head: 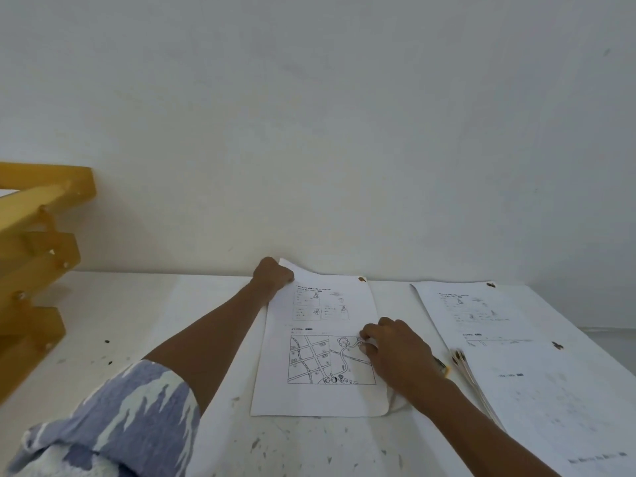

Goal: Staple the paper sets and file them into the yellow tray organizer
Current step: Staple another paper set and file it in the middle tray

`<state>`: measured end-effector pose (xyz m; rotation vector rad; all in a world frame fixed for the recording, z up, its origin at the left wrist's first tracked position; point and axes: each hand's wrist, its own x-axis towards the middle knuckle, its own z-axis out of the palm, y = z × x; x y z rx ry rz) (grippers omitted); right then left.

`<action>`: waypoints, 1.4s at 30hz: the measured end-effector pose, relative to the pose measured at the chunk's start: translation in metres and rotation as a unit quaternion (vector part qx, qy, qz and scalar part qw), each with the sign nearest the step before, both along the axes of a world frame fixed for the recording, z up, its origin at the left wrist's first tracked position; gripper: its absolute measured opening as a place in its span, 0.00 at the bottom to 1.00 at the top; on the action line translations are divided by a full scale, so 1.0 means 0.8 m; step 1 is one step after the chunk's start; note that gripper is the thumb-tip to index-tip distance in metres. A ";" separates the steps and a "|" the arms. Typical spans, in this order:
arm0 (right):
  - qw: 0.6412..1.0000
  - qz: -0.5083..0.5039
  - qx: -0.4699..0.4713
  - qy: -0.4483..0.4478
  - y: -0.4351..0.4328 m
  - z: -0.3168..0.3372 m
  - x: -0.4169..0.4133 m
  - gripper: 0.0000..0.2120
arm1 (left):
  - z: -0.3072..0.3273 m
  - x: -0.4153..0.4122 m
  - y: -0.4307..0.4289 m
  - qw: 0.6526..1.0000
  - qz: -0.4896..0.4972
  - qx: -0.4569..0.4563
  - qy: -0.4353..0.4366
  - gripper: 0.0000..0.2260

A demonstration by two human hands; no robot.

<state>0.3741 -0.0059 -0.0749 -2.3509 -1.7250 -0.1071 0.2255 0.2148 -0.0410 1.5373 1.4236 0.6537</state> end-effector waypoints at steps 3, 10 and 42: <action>1.000 0.002 -0.003 0.003 0.000 0.000 -0.001 0.12 | 0.003 -0.002 -0.015 0.997 -0.029 -0.032 -0.065 0.13; 1.000 -0.007 0.000 -0.007 -0.009 -0.003 -0.008 0.14 | 0.022 -0.034 -0.047 0.985 -0.074 -0.050 -0.146 0.14; 0.770 0.077 0.239 0.587 -0.058 0.100 -0.187 0.09 | 0.102 -0.277 -0.229 0.941 -0.068 0.210 -0.258 0.13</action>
